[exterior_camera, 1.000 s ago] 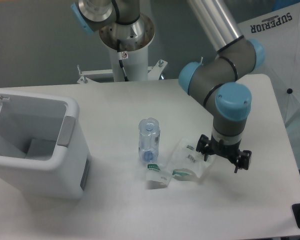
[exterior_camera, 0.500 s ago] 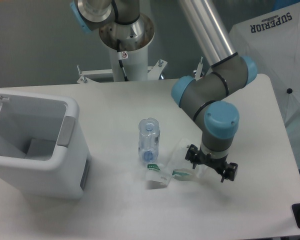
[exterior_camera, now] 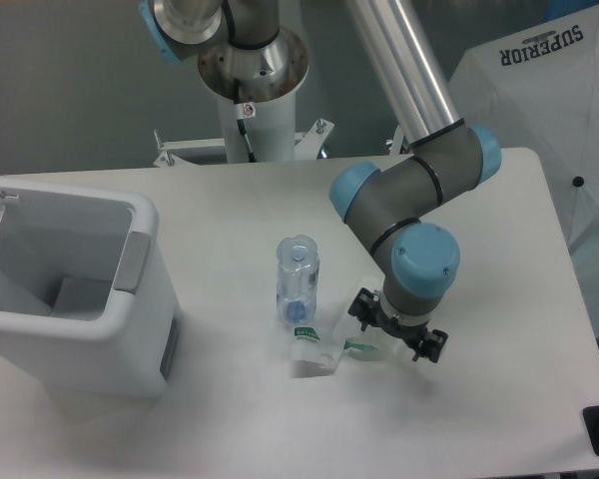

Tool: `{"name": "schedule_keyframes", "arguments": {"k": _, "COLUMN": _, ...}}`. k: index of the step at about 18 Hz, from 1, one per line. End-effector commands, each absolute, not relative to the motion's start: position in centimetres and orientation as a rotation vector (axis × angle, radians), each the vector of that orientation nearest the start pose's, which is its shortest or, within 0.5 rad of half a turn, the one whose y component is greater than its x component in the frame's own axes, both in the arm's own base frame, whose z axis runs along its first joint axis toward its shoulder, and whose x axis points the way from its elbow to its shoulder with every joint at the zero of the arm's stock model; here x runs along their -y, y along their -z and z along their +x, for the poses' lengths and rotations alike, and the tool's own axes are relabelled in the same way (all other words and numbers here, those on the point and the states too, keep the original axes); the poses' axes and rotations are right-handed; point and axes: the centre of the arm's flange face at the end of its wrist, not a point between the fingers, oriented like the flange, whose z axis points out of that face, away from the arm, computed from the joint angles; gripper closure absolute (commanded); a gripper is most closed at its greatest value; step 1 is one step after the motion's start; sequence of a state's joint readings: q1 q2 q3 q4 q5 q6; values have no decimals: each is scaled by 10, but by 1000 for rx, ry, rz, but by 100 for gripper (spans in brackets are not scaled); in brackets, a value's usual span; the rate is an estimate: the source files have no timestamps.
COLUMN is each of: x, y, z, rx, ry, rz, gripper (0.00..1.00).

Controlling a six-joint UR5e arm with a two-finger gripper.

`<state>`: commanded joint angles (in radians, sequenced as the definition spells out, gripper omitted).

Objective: Place the trash in the trash can
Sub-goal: 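Lower the gripper onto the wrapper and close on it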

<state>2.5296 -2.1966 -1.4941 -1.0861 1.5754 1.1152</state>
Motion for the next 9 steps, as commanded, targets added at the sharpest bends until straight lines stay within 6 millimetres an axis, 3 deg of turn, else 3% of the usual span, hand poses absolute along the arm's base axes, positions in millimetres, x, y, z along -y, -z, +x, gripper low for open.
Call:
{"name": "schedule_keyframes", "arguments": {"k": 5, "x": -502, "y": -184, "z": -473, "rx": -253, "ry": 103, "rz": -3183, "gripper": 1}}
{"name": "schedule_keyframes", "arguments": {"k": 9, "x": -499, "y": -184, "z": -469, "rx": -262, "ry": 159, "rz": -3200, "gripper": 62}}
